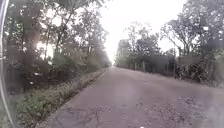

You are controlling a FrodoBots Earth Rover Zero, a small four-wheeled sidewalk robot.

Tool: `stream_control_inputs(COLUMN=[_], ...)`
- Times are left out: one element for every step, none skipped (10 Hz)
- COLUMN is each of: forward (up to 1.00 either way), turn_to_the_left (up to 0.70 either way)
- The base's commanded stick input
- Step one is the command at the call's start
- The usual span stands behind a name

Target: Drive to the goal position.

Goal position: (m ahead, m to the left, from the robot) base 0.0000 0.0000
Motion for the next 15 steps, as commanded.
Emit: stream_control_inputs(forward=[0.10,0.10,0.10,0.10,0.10,0.10,0.10,0.10,0.10,0.10,0.10,0.10,0.10,0.10,0.10], turn_to_the_left=[0.01,0.01,0.01,0.01,0.01,0.01,0.01,0.01,0.01,0.01,0.01,0.01,0.01,0.01,0.01])
